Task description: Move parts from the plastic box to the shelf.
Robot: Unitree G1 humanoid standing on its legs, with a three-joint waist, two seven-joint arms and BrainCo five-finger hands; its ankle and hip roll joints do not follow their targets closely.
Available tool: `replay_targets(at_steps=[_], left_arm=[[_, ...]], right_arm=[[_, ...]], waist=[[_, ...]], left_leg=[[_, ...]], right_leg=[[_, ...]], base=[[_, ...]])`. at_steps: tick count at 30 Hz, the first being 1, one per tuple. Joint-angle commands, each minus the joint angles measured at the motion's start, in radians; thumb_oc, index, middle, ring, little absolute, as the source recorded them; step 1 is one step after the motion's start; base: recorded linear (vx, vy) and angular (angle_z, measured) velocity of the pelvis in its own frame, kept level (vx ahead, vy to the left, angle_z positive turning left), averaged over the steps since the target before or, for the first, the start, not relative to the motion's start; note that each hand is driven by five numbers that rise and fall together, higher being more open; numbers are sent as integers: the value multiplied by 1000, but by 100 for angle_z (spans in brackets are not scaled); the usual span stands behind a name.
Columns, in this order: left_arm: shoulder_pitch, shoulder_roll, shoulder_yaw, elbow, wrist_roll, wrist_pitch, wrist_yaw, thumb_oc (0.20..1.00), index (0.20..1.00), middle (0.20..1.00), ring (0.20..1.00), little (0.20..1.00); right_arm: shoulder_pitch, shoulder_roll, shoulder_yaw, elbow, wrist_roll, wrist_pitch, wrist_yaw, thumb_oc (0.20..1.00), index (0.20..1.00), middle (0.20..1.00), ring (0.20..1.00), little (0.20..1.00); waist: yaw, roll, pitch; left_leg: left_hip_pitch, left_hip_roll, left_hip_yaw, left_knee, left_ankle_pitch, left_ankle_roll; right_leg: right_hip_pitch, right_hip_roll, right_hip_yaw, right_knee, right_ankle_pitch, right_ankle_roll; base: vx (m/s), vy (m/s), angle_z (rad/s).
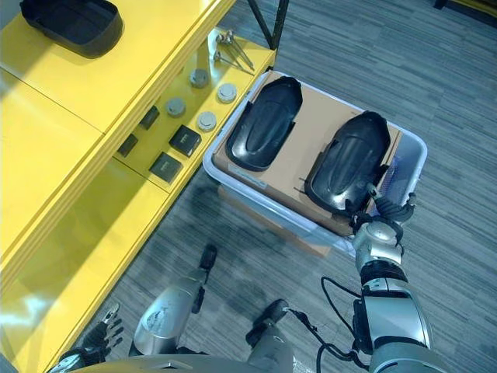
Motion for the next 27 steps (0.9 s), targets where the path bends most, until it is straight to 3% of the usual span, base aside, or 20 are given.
replay_targets(at_steps=[1, 14, 17, 18, 19, 20, 27], left_arm=[[-11, 54, -36, 2, -38, -13, -8, 1000, 1000, 1000, 1000, 1000], [-35, 79, -54, 4, -65, -23, -34, 1000, 1000, 1000, 1000, 1000], [-31, 77, -51, -8, -67, -23, -38, 1000, 1000, 1000, 1000, 1000], [-31, 75, -53, -12, -67, -23, -40, 1000, 1000, 1000, 1000, 1000], [-31, 75, -53, -13, -67, -23, -40, 1000, 1000, 1000, 1000, 1000], [-32, 73, -54, -10, -68, -29, -42, 1000, 1000, 1000, 1000, 1000], [-37, 71, -51, -19, -67, -30, -44, 1000, 1000, 1000, 1000, 1000]], right_arm=[[-10, -112, 60, -5, 43, -12, 27, 1000, 1000, 1000, 1000, 1000], [-114, -157, 108, 30, 97, 17, 72, 1000, 1000, 1000, 1000, 1000], [-116, -149, 114, 2, 110, 61, 73, 1000, 1000, 1000, 1000, 1000], [-113, -148, 116, 7, 118, 64, 81, 793, 793, 793, 793, 793], [-113, -147, 115, 9, 119, 65, 82, 793, 793, 793, 793, 793], [-110, -144, 112, 18, 121, 72, 93, 206, 206, 206, 206, 206], [-96, -129, 103, 40, 120, 86, 122, 200, 200, 200, 200, 200]], waist=[[23, 3, -21], [38, 12, 23], [39, 13, 30], [41, 13, 30], [41, 13, 30], [41, 12, 29], [40, 8, 28]], left_leg=[[-26, 25, -53, 22, -109, -13], [-91, 9, -59, 33, -101, -13], [-95, 5, -58, 35, -103, -14], [-95, 4, -57, 32, -102, -13], [-95, 4, -57, 32, -102, -13], [-96, 5, -57, 32, -102, -14], [-87, 8, -56, 30, -104, -16]], right_leg=[[-58, -7, 36, 58, -54, 35], [-129, -13, 45, 81, -49, 45], [-135, -15, 47, 85, -52, 46], [-135, -16, 47, 84, -52, 46], [-135, -15, 47, 84, -53, 46], [-136, -15, 48, 85, -53, 47], [-126, -13, 48, 83, -56, 46]], base=[[-50, 9, 5], [-48, 18, 2], [-22, 14, 2], [0, 0, 0], [0, 0, 0], [0, 0, 0], [0, 0, 0]])
